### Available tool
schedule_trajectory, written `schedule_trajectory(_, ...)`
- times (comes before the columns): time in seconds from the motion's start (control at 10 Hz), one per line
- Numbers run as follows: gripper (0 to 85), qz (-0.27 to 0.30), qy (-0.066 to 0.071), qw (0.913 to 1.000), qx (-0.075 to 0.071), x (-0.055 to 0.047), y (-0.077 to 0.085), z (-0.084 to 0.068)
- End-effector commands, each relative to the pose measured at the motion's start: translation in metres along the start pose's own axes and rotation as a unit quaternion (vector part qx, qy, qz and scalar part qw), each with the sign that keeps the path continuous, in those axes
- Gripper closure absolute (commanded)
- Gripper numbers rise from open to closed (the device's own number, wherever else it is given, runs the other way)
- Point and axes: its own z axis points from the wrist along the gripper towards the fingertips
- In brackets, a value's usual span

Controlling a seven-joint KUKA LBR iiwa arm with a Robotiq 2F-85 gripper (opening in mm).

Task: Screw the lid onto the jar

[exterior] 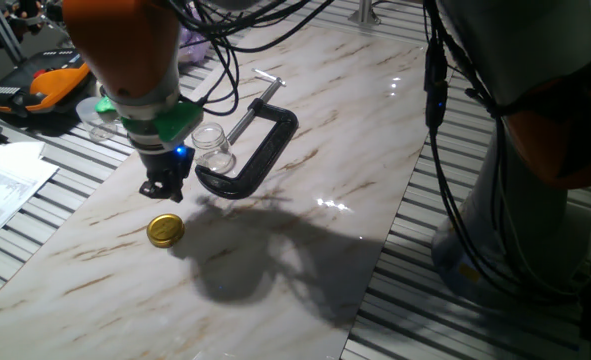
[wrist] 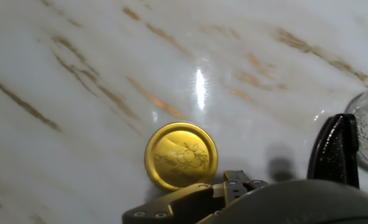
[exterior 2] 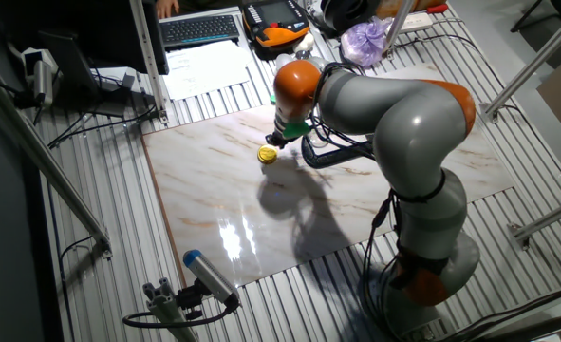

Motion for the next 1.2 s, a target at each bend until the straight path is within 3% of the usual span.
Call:
schedule_trajectory(0.0, 85.0, 0.001, 0.001, 1.0, 0.0, -0.001, 0.002, 0.0)
schedule_trajectory(0.9, 85.0, 0.004, -0.001, 0.9999, -0.012, -0.006, 0.023, 0.016)
schedule_trajectory(1.1, 85.0, 0.004, 0.006, 0.9999, -0.012, -0.007, 0.025, 0.021)
